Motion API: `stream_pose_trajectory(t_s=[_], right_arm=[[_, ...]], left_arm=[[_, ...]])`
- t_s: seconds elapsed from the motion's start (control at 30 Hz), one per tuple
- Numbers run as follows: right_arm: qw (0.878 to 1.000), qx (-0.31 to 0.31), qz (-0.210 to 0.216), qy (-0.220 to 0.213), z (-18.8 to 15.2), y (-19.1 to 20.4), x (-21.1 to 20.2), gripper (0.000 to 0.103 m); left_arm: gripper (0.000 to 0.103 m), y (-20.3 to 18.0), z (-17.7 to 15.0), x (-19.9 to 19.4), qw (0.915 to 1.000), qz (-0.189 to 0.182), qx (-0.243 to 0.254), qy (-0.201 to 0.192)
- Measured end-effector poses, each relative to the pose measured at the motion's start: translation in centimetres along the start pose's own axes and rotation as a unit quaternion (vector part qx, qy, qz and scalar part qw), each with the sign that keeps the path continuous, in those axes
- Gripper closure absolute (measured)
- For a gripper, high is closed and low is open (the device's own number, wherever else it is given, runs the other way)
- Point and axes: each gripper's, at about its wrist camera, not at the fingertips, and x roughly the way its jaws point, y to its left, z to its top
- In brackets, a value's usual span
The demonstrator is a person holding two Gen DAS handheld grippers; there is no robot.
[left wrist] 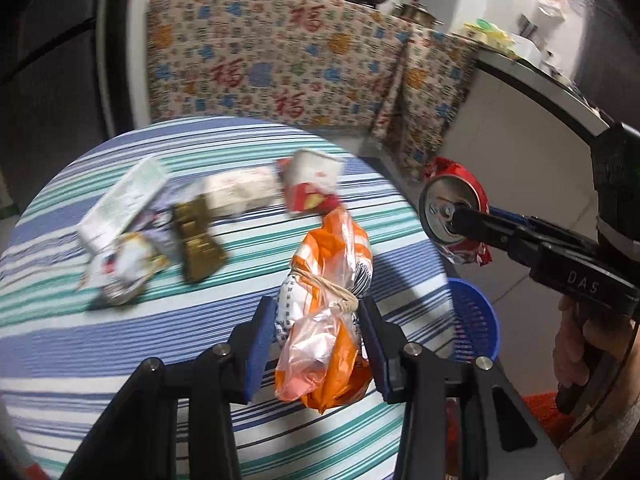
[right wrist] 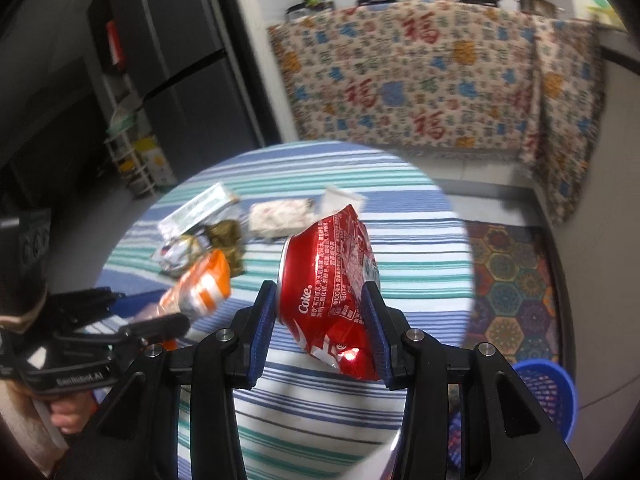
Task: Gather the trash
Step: 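Carry the plastic bag and Coke can over the blue wastebasket with both tools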
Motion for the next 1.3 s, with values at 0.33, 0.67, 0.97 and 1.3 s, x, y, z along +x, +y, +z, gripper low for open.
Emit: stream_pose_trajectory(t_s=[0.33,0.67,0.97,1.3], right_arm=[[0.992,0.083,-0.095,0.004,-1.8,-12.2,-6.3,0.059],[0.969,0.194,-0.156,0.01,-5.8,-24.3,-9.2,0.059],[0.952,0.268,-0.149,0.014,-8.9,-29.8,-9.5,0.059],[0.945,0.288,-0.152,0.02,-9.7,-31.2,-9.2,0.059]], left_arm=[[0.06,-12.0,2.4,5.6,0.9942,-0.077,0.071,0.025],[0.06,-21.8,2.7,13.8,0.985,-0.121,0.108,0.059],[0.06,-25.7,0.9,19.3,0.9801,-0.125,0.124,0.091],[0.06,-27.8,-0.1,21.6,0.976,-0.125,0.145,0.103]])
